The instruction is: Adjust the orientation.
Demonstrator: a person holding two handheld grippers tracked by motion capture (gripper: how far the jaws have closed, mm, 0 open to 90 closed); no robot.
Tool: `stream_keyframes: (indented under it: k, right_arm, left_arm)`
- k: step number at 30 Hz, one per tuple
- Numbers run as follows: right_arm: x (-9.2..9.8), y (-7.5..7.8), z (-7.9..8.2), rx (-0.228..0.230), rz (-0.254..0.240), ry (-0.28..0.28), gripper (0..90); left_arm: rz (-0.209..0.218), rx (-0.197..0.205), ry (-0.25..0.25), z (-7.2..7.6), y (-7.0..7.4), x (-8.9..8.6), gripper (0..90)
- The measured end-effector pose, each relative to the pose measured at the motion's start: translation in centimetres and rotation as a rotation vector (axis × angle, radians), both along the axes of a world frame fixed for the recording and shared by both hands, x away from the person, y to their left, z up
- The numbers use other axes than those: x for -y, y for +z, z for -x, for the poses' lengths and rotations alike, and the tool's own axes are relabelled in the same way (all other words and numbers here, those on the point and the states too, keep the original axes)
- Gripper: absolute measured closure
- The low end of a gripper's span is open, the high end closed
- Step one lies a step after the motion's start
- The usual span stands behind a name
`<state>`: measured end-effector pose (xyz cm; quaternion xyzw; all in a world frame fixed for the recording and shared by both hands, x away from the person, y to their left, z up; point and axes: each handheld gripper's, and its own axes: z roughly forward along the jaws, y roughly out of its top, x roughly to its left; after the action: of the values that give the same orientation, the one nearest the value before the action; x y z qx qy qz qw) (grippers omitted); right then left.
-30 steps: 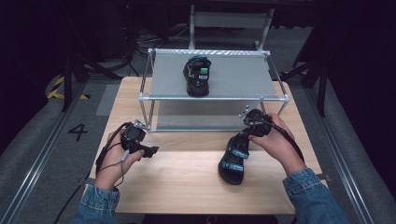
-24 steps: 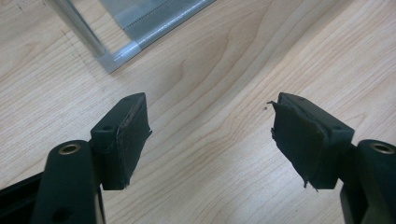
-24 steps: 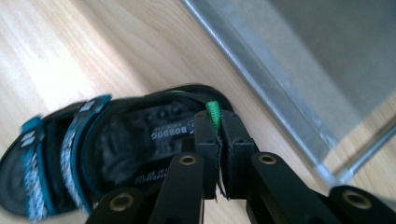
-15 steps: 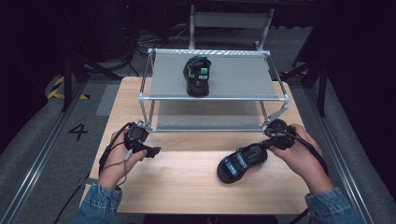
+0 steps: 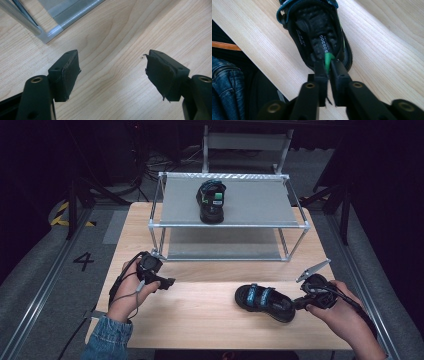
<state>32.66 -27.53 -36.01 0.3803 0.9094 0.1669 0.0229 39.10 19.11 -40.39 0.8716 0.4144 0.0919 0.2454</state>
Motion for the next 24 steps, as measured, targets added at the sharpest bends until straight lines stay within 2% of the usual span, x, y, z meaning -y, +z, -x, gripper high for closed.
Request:
stream_keyframes:
  k: [1,3,6,8,12,15,17,20,22,24]
  right_arm:
    - [0.0,0.1,-0.1,0.012,0.004,0.003,75.6]
    - [-0.3,0.4,-0.4,0.071,0.016,0.031,66.3]
    - [-1.2,0.5,-1.1,0.113,0.021,0.086,58.0]
    - [-2.0,0.2,-1.7,0.116,0.031,0.104,56.1]
    - [-3.7,-0.8,-2.8,0.128,0.085,0.195,53.9]
    - [-4.5,-1.6,-3.8,0.150,0.106,0.240,51.6]
    - [-4.8,-1.9,-4.4,0.149,0.098,0.249,51.6]
    - [-5.4,-2.4,-4.8,0.148,0.115,0.298,52.0]
    - [-5.8,-2.9,-5.1,0.140,0.108,0.322,53.2]
    - [-6.0,-3.1,-5.6,0.101,0.078,0.308,57.1]
  left_arm:
    - [-0.001,-0.001,-0.001,0.0,0.0,0.0,27.5]
    - [0.000,-0.005,-0.002,0.0,0.0,0.0,27.5]
    - [0.003,-0.008,-0.002,-0.1,-0.1,0.0,27.4]
    - [0.009,-0.013,-0.002,-0.1,-0.2,-0.1,27.2]
    - [0.013,-0.021,0.003,-0.2,-0.4,-0.4,27.2]
    - [0.018,-0.026,0.007,-0.3,-0.6,-0.8,27.2]
    - [0.019,-0.035,0.014,-0.3,-0.8,-1.0,27.2]
    - [0.016,-0.036,0.024,-0.3,-0.9,-1.4,27.1]
    - [0.020,-0.036,0.027,-0.2,-1.0,-1.5,27.1]
    - [0.020,-0.033,0.024,-0.1,-1.0,-1.6,27.1]
